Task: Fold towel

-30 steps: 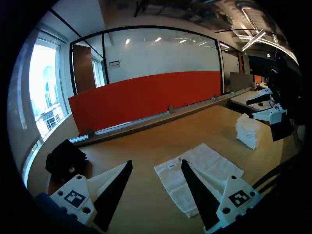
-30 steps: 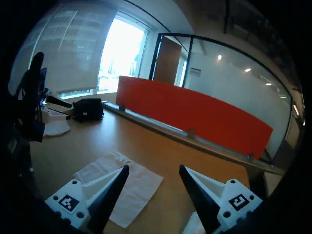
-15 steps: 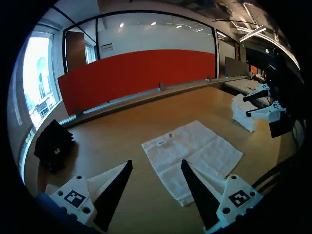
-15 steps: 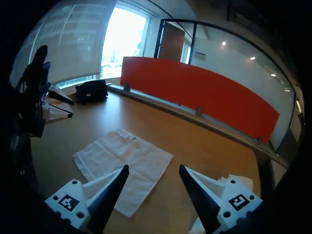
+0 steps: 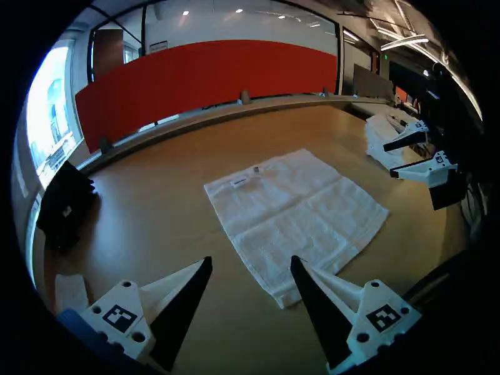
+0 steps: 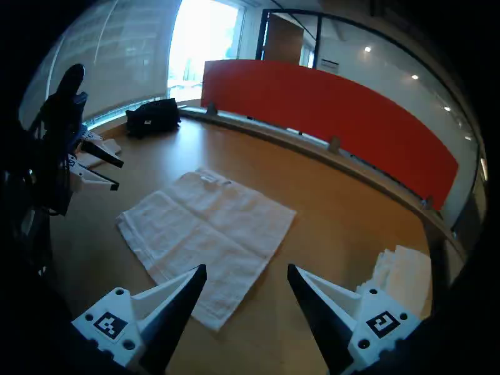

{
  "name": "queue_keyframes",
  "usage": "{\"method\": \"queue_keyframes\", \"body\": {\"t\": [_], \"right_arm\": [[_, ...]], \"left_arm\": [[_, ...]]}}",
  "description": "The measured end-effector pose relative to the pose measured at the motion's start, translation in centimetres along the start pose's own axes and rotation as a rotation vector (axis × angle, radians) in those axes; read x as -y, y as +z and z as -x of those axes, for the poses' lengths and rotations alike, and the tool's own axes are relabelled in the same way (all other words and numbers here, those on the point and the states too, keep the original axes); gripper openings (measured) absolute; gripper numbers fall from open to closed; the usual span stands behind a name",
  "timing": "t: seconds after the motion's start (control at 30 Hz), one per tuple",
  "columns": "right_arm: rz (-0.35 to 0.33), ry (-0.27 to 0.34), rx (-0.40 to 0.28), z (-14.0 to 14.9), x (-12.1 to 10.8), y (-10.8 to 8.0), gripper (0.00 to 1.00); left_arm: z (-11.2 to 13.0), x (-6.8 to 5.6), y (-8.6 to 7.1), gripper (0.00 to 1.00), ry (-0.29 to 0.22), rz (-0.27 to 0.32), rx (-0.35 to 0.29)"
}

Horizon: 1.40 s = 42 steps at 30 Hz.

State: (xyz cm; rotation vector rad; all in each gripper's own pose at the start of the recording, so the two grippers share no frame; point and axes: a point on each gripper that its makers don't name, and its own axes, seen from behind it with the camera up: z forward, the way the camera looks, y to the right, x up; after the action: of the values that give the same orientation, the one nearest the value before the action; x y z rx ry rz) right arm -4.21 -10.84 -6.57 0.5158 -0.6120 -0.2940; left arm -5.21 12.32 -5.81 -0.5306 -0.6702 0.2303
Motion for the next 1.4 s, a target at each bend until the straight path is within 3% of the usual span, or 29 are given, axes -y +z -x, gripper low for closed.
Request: {"method": "queue_keyframes", "body": {"t": [0.47, 1.1, 1.27, 1.4], "right_arm": [[-0.035, -0.004, 0.095, 5.1, 1.8, 1.5, 0.99], [-0.061, 0.017, 0.156, 8.5, 2.6, 1.6, 0.93], [-0.082, 0.018, 0.168, 8.9, 2.9, 1.4, 0.81], [-0.087, 0.016, 0.172, 9.1, 2.9, 1.3, 0.80]], "left_arm": [[4.9, -2.0, 2.2, 0.93, 0.036, 0.061, 0.123], [7.7, -3.6, 2.5, 0.93, 0.024, 0.104, 0.244], [8.0, -4.1, 2.5, 0.84, 0.049, 0.110, 0.257], [8.2, -4.5, 2.6, 0.78, 0.063, 0.112, 0.266]]}}
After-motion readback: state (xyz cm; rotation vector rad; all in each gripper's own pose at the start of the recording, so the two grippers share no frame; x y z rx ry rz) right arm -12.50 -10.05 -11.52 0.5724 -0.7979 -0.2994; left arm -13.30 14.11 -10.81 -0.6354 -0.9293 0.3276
